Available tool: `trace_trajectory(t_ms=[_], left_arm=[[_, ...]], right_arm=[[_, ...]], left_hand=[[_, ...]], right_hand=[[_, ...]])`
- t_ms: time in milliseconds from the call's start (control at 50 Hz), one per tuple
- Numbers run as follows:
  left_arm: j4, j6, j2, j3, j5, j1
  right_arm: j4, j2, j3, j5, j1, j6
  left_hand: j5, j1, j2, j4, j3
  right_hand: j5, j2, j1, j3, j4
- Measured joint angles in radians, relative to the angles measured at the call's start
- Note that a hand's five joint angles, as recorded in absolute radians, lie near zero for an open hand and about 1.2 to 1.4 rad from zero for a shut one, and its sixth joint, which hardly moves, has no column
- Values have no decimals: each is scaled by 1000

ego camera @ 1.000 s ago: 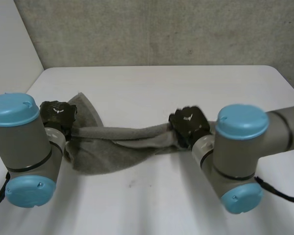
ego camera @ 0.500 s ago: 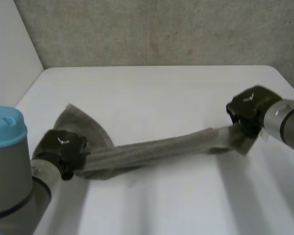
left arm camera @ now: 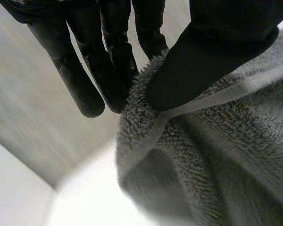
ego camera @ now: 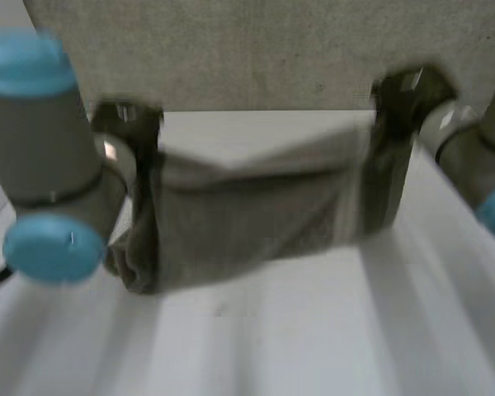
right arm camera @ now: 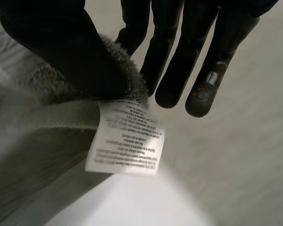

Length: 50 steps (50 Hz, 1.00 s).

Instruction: Fold the towel.

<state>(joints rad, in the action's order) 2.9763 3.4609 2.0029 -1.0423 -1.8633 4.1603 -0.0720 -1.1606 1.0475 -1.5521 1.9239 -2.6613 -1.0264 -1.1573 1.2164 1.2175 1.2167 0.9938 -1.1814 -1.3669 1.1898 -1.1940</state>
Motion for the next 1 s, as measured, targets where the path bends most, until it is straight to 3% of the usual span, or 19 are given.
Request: trace_trajectory(t_ms=[40, 100, 140, 280, 420, 540, 700, 720, 760, 800, 860, 1000], left_arm=[[0, 0, 0, 0, 0, 0], [42, -25, 17, 301, -9, 3], [61, -45, 11, 366, -14, 2], [64, -122, -22, 384, -46, -4], [-34, -168, -68, 87, -114, -21], [-47, -205, -96, -326, -140, -102], [62, -273, -21, -541, -134, -198], [72, -280, -6, -550, -132, -208], [84, -287, 11, -557, -129, -219], [92, -292, 27, -559, -127, -229], [96, -294, 22, -555, -126, -233], [103, -292, -49, -550, -127, -223]], right_arm=[[0, 0, 0, 0, 0, 0], [231, -74, -69, -29, -2, -90], [278, -100, -63, -30, -1, -106], [283, -152, 30, 3, -4, -118], [65, -129, 162, 81, -25, -99], [-152, -35, 296, 109, -80, -6], [-149, 17, 436, 112, -140, 72], [-137, 18, 452, 112, -145, 75], [-114, 17, 479, 112, -155, 78], [-77, 12, 513, 113, -172, 77], [-38, 1, 543, 113, -191, 75], [15, -14, 569, 113, -220, 66]], left_hand=[[0, 0, 0, 0, 0], [0, 0, 0, 0, 0], [0, 0, 0, 0, 0], [0, 0, 0, 0, 0], [0, 0, 0, 0, 0], [0, 0, 0, 0, 0], [0, 0, -4, -5, -5], [116, 90, -167, -148, -166], [222, 191, -238, -238, -236], [610, 580, -638, -624, -638], [868, 848, -910, -900, -910], [997, 979, -1041, -1040, -1040]], right_hand=[[0, 0, 0, 0, 0], [0, 0, -1, 0, -1], [0, 0, -1, 0, 0], [2, -1, -1, 0, -1], [2, -10, -1, 0, -1], [2, -10, -1, 0, -1], [2, -10, -1, 0, -1], [2, -10, -1, 0, -1], [2, -10, -1, 0, -1], [2, -10, -1, 0, -1], [2, -10, -1, 0, -1], [2, -10, -1, 0, -1]])
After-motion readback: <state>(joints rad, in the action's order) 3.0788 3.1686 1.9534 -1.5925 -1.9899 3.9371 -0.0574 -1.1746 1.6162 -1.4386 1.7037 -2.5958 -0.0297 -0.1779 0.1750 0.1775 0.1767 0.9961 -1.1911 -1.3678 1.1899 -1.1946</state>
